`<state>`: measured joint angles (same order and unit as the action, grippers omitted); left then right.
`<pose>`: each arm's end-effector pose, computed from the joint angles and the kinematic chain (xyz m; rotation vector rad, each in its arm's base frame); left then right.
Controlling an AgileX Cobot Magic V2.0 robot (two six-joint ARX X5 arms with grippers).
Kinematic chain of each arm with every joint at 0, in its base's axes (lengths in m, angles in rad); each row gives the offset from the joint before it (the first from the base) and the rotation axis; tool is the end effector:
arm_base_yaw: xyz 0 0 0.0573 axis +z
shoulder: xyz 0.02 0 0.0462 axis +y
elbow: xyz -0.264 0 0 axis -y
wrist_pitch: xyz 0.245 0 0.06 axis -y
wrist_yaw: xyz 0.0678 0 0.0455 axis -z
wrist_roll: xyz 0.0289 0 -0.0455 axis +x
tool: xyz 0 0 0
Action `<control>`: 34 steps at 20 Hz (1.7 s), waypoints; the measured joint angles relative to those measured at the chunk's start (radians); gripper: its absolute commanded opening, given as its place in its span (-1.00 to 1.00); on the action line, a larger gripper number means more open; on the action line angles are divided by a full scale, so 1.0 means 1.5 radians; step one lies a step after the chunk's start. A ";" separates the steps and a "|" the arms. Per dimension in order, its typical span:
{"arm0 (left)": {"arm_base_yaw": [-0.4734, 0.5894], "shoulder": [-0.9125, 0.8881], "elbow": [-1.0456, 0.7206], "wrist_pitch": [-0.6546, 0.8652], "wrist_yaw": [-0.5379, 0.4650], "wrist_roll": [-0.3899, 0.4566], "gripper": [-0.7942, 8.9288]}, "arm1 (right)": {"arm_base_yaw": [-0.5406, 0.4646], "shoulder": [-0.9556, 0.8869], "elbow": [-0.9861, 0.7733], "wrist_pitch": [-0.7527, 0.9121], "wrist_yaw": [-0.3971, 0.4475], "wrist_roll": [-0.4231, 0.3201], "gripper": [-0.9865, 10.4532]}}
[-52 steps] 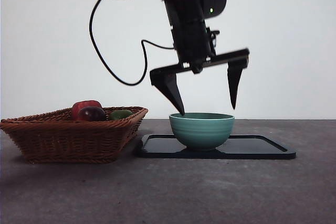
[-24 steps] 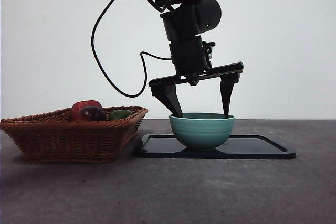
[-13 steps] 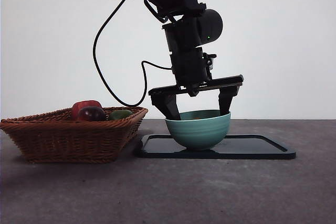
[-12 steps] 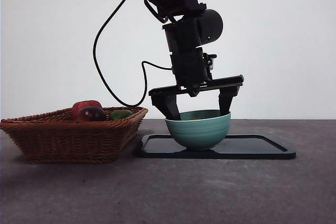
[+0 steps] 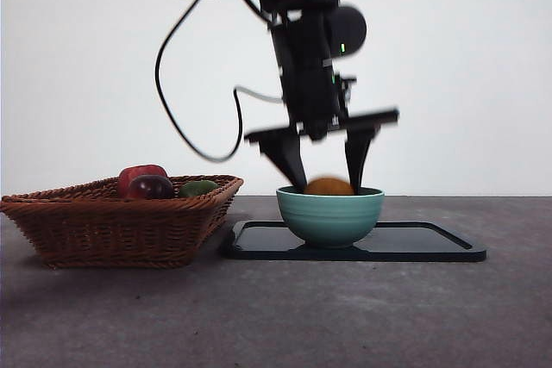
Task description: Pick up the wifruite, put it on the bowl, pick up the plate, put it on desk
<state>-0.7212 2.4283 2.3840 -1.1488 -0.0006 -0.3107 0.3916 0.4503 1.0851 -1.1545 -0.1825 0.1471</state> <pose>0.3776 -0.3319 0.2354 0.1637 1.2126 -0.4444 0.0234 0.0154 0.3642 0.0848 0.5638 0.5211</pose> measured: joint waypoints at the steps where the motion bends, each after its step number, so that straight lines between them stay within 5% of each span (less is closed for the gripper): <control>1: 0.000 0.000 0.039 -0.037 0.000 0.003 -0.28 | 0.000 0.000 0.000 0.000 0.000 0.000 0.25; 7: -0.001 0.000 0.252 -0.182 0.003 0.022 -0.28 | 0.000 0.000 0.000 0.000 -0.001 0.000 0.25; 13: -0.001 -0.098 0.239 -0.183 0.012 0.043 -0.28 | 0.000 0.000 0.000 0.000 -0.001 0.000 0.25; 20: 0.006 -0.334 -0.056 -0.183 -0.032 0.062 -0.27 | 0.000 0.000 0.000 0.000 0.000 0.000 0.25; 29: 0.136 -0.588 -0.426 -0.178 -0.050 0.064 -0.27 | 0.000 0.000 0.000 0.000 -0.001 0.000 0.25; 34: 0.182 -0.643 -0.619 -0.054 -0.048 0.055 -0.27 | 0.000 0.000 0.000 0.000 0.000 0.000 0.25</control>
<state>-0.4477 1.4639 1.4555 -1.2304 -0.0719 -0.2287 0.3916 0.4507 1.0847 -1.1545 -0.1829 0.1471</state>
